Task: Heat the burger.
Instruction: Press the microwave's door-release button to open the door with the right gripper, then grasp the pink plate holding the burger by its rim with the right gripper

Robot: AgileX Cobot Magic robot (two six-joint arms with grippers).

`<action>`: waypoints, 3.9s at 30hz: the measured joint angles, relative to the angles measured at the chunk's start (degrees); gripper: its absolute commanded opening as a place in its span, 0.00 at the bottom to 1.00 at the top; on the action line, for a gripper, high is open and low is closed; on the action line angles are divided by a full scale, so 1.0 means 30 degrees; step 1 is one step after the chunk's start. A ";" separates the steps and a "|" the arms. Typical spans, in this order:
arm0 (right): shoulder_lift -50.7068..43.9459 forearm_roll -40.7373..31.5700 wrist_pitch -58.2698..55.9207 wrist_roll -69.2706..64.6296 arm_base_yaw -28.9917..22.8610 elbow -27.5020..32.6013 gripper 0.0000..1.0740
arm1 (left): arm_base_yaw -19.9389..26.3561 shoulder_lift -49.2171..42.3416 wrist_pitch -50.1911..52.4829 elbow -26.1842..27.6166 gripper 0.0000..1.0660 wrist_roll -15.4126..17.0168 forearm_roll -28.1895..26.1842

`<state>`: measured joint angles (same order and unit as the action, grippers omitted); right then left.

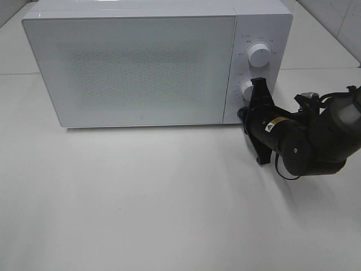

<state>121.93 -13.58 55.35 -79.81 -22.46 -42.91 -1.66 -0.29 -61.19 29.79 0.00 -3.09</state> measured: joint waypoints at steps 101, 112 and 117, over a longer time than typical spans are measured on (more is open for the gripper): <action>-1.1822 0.0191 -2.0760 3.0978 -0.1127 0.2101 0.33 | 0.0000 0.0000 0.0000 0.0000 0.94 0.0000 0.0000; -1.1115 0.2082 -2.6089 3.7624 -0.1222 -0.1757 0.93 | 0.0000 0.0000 0.0000 0.0000 0.94 0.0000 0.0000; -0.9931 0.2368 -2.8629 4.1291 -0.1948 -0.4335 0.92 | 0.0000 0.0000 0.0000 0.0000 0.94 0.0000 0.0000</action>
<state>92.13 -6.47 -30.54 44.06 -28.30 -55.92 -1.66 -0.29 -61.19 29.79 0.00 -3.09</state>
